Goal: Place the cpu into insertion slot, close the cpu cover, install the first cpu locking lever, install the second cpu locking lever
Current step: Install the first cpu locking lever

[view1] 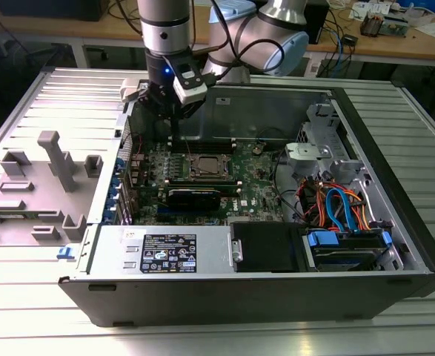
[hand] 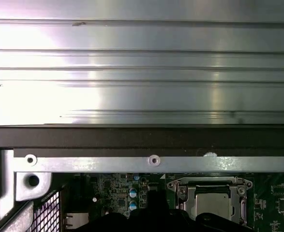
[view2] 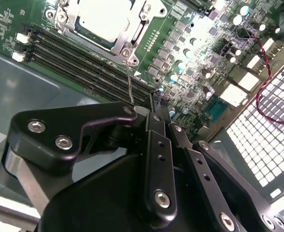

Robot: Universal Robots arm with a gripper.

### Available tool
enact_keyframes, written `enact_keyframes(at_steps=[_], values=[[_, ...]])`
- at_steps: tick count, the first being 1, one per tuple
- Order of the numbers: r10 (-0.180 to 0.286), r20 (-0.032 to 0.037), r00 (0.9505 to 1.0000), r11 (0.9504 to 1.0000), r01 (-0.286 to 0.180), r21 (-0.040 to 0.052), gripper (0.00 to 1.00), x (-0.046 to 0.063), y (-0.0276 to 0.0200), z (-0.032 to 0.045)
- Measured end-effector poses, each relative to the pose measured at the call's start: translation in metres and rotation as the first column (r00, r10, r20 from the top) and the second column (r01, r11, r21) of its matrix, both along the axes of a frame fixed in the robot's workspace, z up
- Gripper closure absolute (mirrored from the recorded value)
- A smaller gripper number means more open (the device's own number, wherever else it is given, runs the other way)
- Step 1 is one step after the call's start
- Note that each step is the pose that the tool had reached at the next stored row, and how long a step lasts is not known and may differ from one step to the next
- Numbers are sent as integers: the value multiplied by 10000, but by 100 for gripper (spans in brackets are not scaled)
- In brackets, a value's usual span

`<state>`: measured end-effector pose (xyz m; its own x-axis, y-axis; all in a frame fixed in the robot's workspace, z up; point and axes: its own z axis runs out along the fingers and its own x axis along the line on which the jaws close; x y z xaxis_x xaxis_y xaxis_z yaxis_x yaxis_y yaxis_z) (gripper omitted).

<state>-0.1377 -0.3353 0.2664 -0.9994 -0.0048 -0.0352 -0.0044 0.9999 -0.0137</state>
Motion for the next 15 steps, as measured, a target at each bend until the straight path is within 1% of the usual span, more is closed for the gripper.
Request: enact_keyframes(at_steps=[4,15], values=[[6,1,10000,10000,-5,-27,89,8,-2,-11],[8,5,10000,10000,-8,-29,89,63,-3,-45]])
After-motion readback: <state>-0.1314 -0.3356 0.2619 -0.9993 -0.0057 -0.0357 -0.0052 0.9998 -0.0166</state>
